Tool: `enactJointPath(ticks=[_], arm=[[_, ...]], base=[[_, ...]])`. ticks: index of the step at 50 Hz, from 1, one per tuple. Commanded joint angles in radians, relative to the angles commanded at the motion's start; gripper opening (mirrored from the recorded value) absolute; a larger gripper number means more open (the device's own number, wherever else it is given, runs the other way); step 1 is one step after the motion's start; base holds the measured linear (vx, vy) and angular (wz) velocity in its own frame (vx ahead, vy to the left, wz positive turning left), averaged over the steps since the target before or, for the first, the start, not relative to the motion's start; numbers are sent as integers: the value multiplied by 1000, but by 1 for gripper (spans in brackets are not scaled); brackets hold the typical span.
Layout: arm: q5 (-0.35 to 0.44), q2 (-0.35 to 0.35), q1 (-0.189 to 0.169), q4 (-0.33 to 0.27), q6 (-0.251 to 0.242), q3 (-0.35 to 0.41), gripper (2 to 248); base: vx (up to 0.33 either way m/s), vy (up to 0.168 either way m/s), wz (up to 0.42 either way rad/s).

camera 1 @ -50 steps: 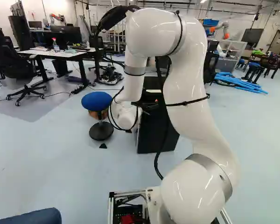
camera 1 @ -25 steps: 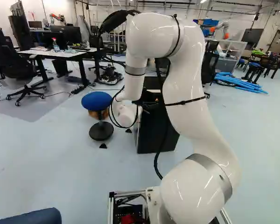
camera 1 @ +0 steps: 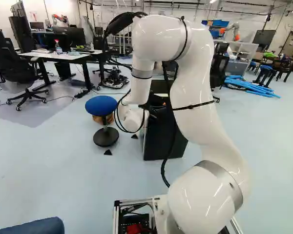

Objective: Grab a drink from the fridge

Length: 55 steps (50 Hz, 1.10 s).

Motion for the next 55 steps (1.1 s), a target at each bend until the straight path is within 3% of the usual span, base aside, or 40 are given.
enactJointPath(ticks=[55], arm=[[-17, -4, -1, 78, 0, -6, 247]], base=[[0, 0, 0]])
